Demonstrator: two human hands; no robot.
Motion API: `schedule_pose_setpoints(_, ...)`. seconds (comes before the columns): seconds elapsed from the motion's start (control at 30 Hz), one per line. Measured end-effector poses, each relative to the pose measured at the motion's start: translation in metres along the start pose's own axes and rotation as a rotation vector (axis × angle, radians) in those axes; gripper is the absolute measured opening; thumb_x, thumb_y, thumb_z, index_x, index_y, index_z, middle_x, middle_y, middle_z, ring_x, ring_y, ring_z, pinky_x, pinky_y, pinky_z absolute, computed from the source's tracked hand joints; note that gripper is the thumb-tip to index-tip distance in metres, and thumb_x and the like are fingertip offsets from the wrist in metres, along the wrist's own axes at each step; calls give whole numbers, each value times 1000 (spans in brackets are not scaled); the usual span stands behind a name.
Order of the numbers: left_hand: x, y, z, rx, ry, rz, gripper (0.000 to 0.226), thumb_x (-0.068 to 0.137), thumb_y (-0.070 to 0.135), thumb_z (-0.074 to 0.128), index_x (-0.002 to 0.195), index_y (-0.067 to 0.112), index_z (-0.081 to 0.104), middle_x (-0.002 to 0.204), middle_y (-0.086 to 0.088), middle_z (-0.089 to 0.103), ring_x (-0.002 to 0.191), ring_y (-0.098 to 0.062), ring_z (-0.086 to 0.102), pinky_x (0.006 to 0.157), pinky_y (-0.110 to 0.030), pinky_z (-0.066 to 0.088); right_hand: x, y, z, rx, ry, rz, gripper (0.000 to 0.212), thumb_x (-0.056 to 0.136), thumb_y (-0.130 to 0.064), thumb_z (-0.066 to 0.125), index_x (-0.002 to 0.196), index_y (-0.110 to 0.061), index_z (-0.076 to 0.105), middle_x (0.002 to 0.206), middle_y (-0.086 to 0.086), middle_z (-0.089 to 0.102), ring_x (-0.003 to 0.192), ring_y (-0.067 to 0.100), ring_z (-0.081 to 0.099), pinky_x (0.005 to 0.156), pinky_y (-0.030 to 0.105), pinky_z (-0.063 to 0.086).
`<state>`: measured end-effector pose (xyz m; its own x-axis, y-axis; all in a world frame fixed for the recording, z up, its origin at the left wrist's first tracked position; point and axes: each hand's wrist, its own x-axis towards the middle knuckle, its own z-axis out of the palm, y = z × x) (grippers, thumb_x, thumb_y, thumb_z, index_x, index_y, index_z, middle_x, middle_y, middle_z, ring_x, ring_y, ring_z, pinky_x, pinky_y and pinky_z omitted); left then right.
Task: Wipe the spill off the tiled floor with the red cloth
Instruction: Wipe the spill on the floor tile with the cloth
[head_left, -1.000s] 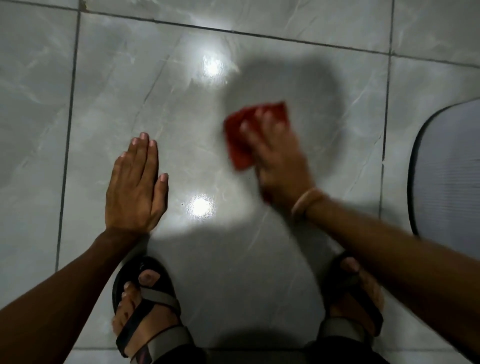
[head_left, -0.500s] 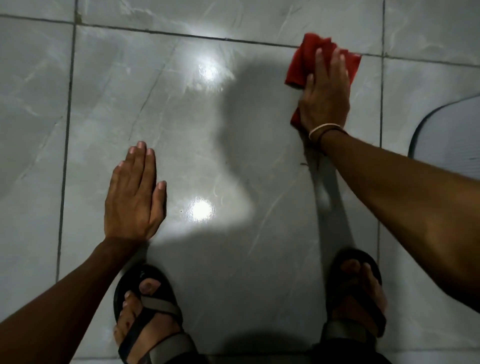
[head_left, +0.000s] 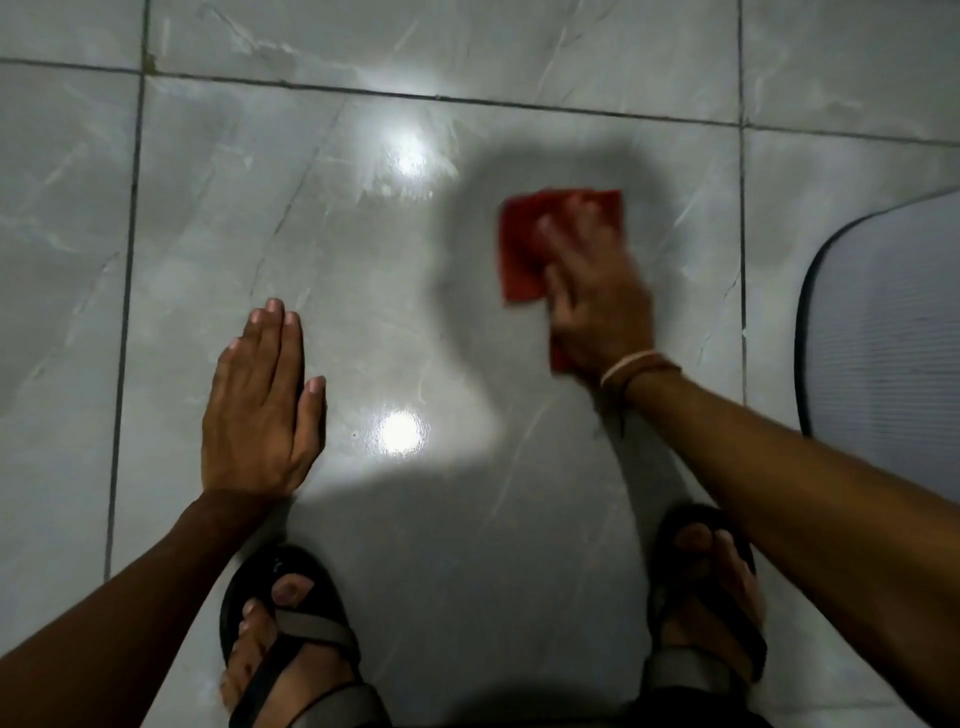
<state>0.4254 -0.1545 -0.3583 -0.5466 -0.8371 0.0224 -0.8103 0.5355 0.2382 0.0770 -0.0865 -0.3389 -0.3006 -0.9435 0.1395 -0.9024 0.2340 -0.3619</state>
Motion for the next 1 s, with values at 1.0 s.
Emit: schedule_pose_setpoints(1.0, -1, 1, 1, -18, -1, -16, 63, 107, 28, 33, 163, 1, 25, 172, -16, 21, 162, -27, 17, 132, -42, 13, -164, -69, 7, 159, -460, -849, 52, 102, -27, 55, 152, -13, 50, 162, 18, 44, 155, 31, 37, 124, 48, 39)
